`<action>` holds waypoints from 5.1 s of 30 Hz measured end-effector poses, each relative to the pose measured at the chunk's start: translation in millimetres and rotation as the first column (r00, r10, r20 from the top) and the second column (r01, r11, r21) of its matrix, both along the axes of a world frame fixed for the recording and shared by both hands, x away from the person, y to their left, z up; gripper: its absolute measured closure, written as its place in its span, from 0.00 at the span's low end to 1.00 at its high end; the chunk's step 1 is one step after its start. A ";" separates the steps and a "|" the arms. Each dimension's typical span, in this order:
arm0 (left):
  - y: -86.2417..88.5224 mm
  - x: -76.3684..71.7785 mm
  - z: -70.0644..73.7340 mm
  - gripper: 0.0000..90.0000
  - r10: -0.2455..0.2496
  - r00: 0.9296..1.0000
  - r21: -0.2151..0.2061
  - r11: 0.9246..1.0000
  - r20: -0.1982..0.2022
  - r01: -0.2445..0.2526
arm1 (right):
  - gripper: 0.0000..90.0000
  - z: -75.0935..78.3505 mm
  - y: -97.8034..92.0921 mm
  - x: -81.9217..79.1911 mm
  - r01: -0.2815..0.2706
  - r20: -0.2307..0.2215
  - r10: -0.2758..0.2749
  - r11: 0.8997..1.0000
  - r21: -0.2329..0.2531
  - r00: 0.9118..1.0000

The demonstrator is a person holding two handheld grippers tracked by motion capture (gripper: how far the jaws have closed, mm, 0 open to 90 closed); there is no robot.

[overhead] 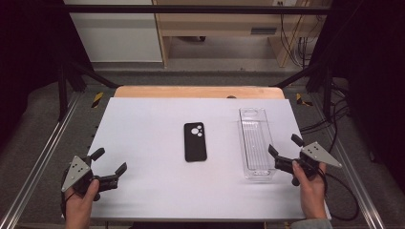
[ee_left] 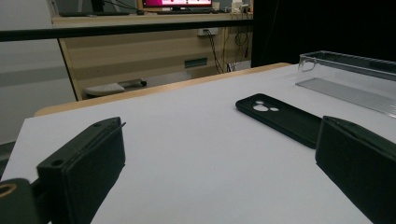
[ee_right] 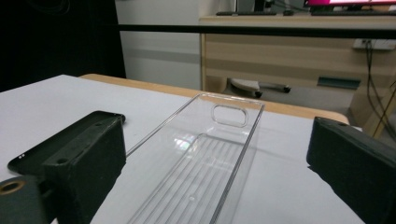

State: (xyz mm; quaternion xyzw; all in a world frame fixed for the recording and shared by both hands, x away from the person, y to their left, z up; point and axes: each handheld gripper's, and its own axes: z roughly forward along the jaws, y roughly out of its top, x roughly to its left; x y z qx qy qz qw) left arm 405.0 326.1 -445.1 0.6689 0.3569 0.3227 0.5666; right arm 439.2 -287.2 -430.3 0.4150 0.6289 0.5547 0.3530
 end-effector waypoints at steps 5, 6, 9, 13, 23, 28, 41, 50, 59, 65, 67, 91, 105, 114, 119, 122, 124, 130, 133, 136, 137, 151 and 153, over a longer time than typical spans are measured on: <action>-0.3 0.2 0.1 0.02 0.001 1.000 -0.001 1.000 0.000 -0.001 | 0.07 5.4 3.5 -2.4 0.034 0.020 -0.034 0.999 0.008 0.999; -0.3 0.2 0.1 0.02 0.001 1.000 -0.001 1.000 0.000 -0.001 | 0.07 7.5 4.6 -3.4 0.040 0.027 -0.041 0.999 0.011 0.999; -1.4 0.1 -0.1 0.02 0.000 1.000 0.005 1.000 -0.001 0.000 | 0.06 14.0 10.1 -5.5 0.050 0.045 -0.051 0.999 0.013 0.998; -1.5 -0.2 0.0 0.02 -0.002 1.000 0.005 1.000 0.000 0.002 | 0.05 18.8 19.0 -6.5 0.036 0.048 -0.036 0.999 0.010 0.998; -0.5 -0.5 0.6 0.02 0.003 1.000 0.002 1.000 0.003 -0.003 | 0.05 27.1 24.4 -7.7 0.026 0.063 -0.031 0.997 0.072 0.998; -0.3 -0.9 0.7 0.02 0.005 1.000 0.003 1.000 0.005 -0.005 | 0.04 32.0 29.2 -8.9 0.023 0.064 -0.028 0.997 0.077 0.998; -0.3 -3.2 -0.2 0.02 0.012 1.000 0.006 1.000 0.002 -0.012 | 0.04 63.0 98.3 -1.0 -0.069 -0.019 0.069 0.997 0.019 0.997; -1.1 -2.7 -0.7 0.02 0.008 1.000 0.010 1.000 -0.003 -0.008 | 0.05 69.9 148.8 17.0 -0.137 -0.119 0.134 0.990 -0.023 0.984; -1.3 -2.4 -0.8 0.02 0.004 1.000 0.007 1.000 -0.003 -0.004 | 0.06 60.2 186.4 28.1 -0.200 -0.193 0.183 0.977 -0.070 0.964; -2.3 -2.1 -0.8 0.02 -0.001 1.000 0.014 1.000 -0.004 0.001 | 0.11 46.4 206.2 37.4 -0.217 -0.230 0.187 0.970 -0.113 0.955; -2.3 -2.0 -0.9 0.02 -0.001 1.000 0.014 1.000 -0.004 0.001 | 0.15 43.0 212.5 38.5 -0.220 -0.229 0.188 0.967 -0.126 0.955; -3.7 -2.3 -0.1 0.02 -0.008 1.000 0.016 1.000 0.003 0.007 | 0.97 -8.2 251.9 50.4 -0.363 -0.405 0.260 0.909 -0.203 0.877; -4.2 -1.8 -0.4 0.02 -0.009 1.000 0.016 1.000 0.001 0.009 | 1.00 -34.9 254.5 67.9 -0.357 -0.504 0.199 0.903 -0.238 0.841; -4.1 -1.4 -0.8 0.02 -0.008 1.000 0.017 1.000 -0.001 0.008 | 1.00 -44.1 255.5 66.6 -0.401 -0.560 0.204 0.880 -0.255 0.803; -5.0 -1.2 -1.4 0.02 -0.007 1.000 0.025 1.000 -0.004 0.007 | 1.00 -41.1 250.7 65.5 -0.445 -0.599 0.229 0.863 -0.239 0.767; -4.5 -1.6 -1.2 0.02 -0.004 1.000 0.026 1.000 -0.003 0.005 | 1.00 -40.0 247.3 57.3 -0.471 -0.605 0.242 0.845 -0.252 0.758; -4.6 -0.9 -1.6 0.02 -0.004 1.000 0.027 1.000 -0.004 0.004 | 1.00 -39.8 243.8 50.1 -0.488 -0.606 0.255 0.835 -0.255 0.754; -5.2 -0.4 -2.7 0.02 -0.008 1.000 0.031 0.999 -0.009 0.008 | 1.00 -39.9 229.8 31.3 -0.514 -0.612 0.279 0.821 -0.248 0.740; -4.2 1.0 -3.7 0.02 -0.005 1.000 0.021 1.000 -0.015 0.005 | 1.00 -41.5 216.7 20.8 -0.528 -0.608 0.305 0.819 -0.226 0.733; -4.3 1.6 -4.0 0.02 -0.003 1.000 0.023 1.000 -0.017 0.003 | 1.00 -42.0 210.5 16.5 -0.531 -0.614 0.313 0.822 -0.207 0.725; -4.3 1.3 -4.3 0.02 -0.001 1.000 0.026 1.000 -0.019 0.001 | 1.00 -41.9 205.0 13.0 -0.535 -0.617 0.319 0.820 -0.201 0.720; -6.6 -0.2 -3.1 0.02 -0.013 1.000 0.038 0.999 -0.016 0.013 | 1.00 -40.6 175.2 -16.2 -0.544 -0.624 0.312 0.810 -0.220 0.716; -6.0 0.1 -2.7 0.02 -0.010 1.000 0.030 0.999 -0.015 0.010 | 1.00 -40.3 171.3 -19.8 -0.546 -0.624 0.310 0.807 -0.226 0.717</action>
